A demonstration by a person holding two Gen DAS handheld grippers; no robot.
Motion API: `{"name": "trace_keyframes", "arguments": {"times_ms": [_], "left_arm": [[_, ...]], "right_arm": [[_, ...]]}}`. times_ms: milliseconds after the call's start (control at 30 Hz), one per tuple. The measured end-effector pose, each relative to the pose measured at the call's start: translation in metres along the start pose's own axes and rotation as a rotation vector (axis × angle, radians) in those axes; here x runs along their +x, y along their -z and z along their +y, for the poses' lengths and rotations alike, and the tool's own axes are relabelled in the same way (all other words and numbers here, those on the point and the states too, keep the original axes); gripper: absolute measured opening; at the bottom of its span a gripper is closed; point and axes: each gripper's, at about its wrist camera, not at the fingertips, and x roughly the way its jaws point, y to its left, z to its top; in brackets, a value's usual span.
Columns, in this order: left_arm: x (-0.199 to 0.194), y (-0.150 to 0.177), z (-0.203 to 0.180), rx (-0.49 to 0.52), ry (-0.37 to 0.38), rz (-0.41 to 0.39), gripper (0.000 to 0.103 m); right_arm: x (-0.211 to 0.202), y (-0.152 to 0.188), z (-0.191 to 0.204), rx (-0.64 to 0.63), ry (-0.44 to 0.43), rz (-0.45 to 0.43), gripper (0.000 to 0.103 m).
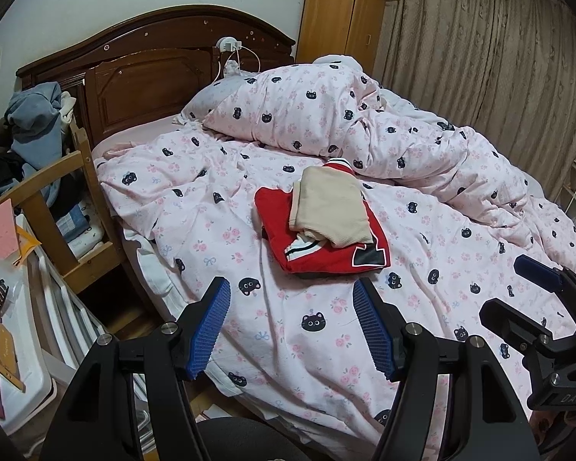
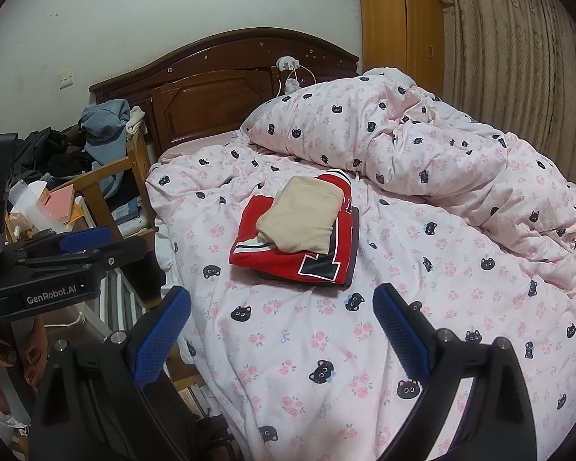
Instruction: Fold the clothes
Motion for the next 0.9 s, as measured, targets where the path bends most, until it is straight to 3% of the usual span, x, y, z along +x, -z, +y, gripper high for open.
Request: {"name": "trace_keyframes", "arguments": {"times_ms": [900], "left_arm": [[-0.0088,0.0019,0.0033,0.007,-0.001,-0.012,0.061]], "right_arm": [[-0.0066,0.0014,0.0081,-0.003,-0.014,-0.006,0.097]]}}
